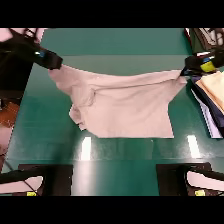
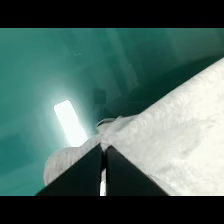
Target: Fold the shirts.
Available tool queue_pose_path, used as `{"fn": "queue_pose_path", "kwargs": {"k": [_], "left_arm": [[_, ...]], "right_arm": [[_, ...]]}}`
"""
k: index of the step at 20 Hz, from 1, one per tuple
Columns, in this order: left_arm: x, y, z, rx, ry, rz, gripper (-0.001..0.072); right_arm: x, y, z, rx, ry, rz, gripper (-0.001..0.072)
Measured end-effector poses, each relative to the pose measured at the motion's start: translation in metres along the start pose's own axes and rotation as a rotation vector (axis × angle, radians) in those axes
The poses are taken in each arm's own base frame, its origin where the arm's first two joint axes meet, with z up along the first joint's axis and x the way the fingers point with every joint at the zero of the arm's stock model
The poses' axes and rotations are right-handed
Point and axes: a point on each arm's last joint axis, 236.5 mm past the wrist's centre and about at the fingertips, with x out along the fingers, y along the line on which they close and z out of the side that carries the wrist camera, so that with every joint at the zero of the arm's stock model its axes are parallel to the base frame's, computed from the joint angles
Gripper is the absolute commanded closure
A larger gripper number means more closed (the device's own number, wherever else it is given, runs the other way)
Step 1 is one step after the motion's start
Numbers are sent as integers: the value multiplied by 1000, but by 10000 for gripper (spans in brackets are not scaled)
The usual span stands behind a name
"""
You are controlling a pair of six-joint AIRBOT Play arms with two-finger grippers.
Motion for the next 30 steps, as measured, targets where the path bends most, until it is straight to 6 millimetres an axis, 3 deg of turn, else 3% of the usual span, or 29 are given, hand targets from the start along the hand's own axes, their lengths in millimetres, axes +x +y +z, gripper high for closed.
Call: {"fn": "queue_pose_path", "kwargs": {"k": [1,2,3,4,6,9,10,13,15,17,22,29,30], "left_arm": [[18,9,1,-27,5,5,676],[35,17,2,-54,6,6,429],[48,23,2,-76,11,7,228],[56,29,3,-96,7,10,216],[63,43,3,-129,2,18,216],[61,67,-4,-212,12,20,246],[60,73,-11,-251,33,2,362],[70,74,-49,-382,127,-109,368],[84,64,-81,-461,200,-202,367],[100,41,-112,-532,267,-317,367],[134,5,-158,-701,301,-472,367],[155,-8,-168,-804,251,-505,369],[157,-9,-166,-809,238,-503,425]], "right_arm": [[16,-8,9,12,-13,-12,695],[29,-15,17,22,-27,-20,626],[39,-22,24,37,-44,-25,401],[46,-29,30,52,-60,-30,328],[53,-39,39,97,-85,-14,335],[45,-48,49,171,-128,43,409],[39,-48,51,184,-144,63,408],[18,-45,55,188,-187,106,408],[5,-39,56,173,-211,121,409],[-3,-32,56,152,-225,131,408],[-8,-10,54,99,-227,154,409],[-7,0,51,76,-216,164,408],[-6,0,49,75,-210,163,409]]}}
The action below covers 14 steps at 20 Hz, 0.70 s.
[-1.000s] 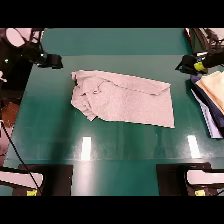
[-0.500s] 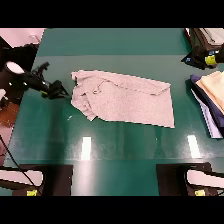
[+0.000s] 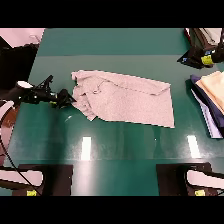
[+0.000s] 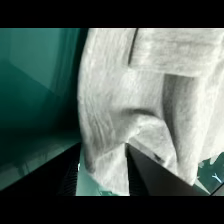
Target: Fold the shirts.
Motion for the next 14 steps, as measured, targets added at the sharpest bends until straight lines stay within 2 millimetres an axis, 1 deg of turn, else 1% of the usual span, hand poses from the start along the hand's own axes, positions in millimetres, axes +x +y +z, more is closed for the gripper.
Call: {"fn": "queue_pose_path", "kwargs": {"k": [1,2,4,5,7,9,10,11,12,14], "left_arm": [[2,-3,2,0,-12,-6,607],[4,-6,3,1,-21,-15,685],[6,-12,5,14,-32,-35,686],[6,-15,5,24,-30,-41,687],[0,-22,2,75,-13,-38,687],[-14,-25,-3,155,-5,5,686],[-23,-27,-4,195,-10,30,686],[-33,-30,-6,241,-16,59,686],[-43,-32,-9,281,-23,85,686],[-61,-39,-10,343,-51,121,686]], "right_arm": [[0,1,-2,-2,8,1,409],[0,1,-6,-6,25,3,408],[2,-2,-22,-6,77,4,409],[2,-6,-34,1,111,3,409],[3,-21,-63,38,177,-8,409],[1,-44,-100,111,239,-24,408],[0,-59,-121,162,268,-36,398],[0,-72,-143,210,299,-42,327],[0,-86,-167,266,333,-46,299],[3,-107,-211,367,391,-45,300]]}}
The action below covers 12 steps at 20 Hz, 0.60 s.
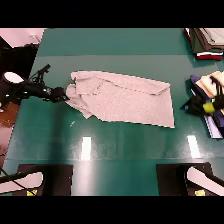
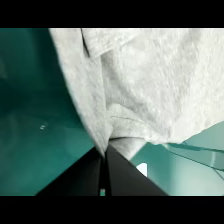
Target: Fold the shirts.
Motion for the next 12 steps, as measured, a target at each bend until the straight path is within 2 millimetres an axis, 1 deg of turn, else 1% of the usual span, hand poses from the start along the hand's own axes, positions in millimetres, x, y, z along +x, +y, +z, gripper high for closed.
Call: {"fn": "queue_pose_path", "kwargs": {"k": [2,3,4,6,8,10,11,12], "left_arm": [[-13,-4,1,36,-19,22,685],[-16,-6,-1,47,-19,29,685],[-19,-7,-2,55,-16,32,685],[-23,-9,-6,63,-6,34,685],[-25,-10,-10,69,9,34,685],[-26,-12,-13,70,18,32,685],[-26,-12,-14,71,24,30,685],[-26,-12,-15,71,26,31,685]], "right_arm": [[18,-23,-25,71,54,19,301],[27,-31,-32,96,69,25,301],[35,-38,-39,117,83,28,302],[49,-45,-46,137,101,31,302],[61,-45,-48,137,114,35,306],[71,-36,-48,136,122,63,308],[75,-33,-46,132,116,68,335],[78,-32,-42,126,103,67,414]]}}
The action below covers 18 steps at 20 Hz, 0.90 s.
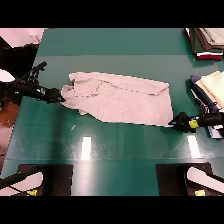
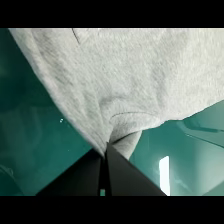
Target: Fold the shirts.
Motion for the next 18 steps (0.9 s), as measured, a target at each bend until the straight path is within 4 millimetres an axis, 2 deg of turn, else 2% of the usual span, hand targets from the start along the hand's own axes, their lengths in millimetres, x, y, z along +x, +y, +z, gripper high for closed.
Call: {"fn": "queue_pose_path", "kwargs": {"k": [1,3,4,5,8,10,11,13,14,16,18], "left_arm": [[0,-1,-1,-1,4,-2,685],[0,-1,-2,-1,7,-3,685],[0,-1,-2,-1,8,-3,685],[0,-1,-2,-1,8,-3,685],[-1,-2,-2,-4,9,-4,686],[-7,-4,5,-10,-11,2,686],[-15,-7,12,-1,-35,6,686],[-43,-23,37,48,-125,19,685],[-64,-35,52,87,-186,27,685],[-118,-68,80,183,-329,45,685],[-184,-111,98,291,-490,63,685]], "right_arm": [[3,0,4,-3,-16,-2,424],[6,1,13,-8,-51,-8,603],[6,0,17,-10,-66,-14,670],[7,-1,20,-11,-79,-18,699],[6,1,27,-17,-107,-19,700],[-4,4,39,-48,-142,-36,701],[-15,8,48,-77,-177,-49,701],[-48,42,64,-141,-265,-2,701],[-71,62,73,-189,-327,13,701],[-131,114,88,-298,-494,67,701],[-200,168,87,-429,-668,94,701]]}}
